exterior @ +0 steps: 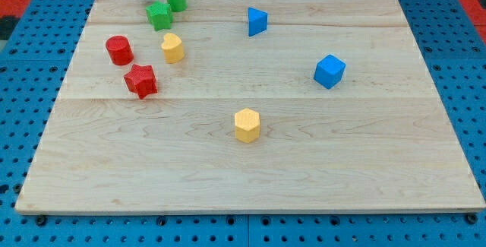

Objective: Slide the green circle to the blue triangle

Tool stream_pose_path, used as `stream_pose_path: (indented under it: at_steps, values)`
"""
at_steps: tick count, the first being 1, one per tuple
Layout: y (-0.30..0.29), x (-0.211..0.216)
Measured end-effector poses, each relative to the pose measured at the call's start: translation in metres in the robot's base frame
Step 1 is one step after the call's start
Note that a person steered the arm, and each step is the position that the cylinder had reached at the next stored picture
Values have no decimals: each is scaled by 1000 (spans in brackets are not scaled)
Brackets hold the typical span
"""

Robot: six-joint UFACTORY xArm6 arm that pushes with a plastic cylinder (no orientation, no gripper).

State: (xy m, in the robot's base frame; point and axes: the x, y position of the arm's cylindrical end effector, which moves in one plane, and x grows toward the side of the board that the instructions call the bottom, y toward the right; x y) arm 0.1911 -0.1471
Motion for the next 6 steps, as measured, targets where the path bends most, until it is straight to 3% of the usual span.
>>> stream_pose_path:
  at_steps: [1,3,4,6]
  values:
    - [1,0]
    - [107,23]
    - [114,49]
    - [164,62]
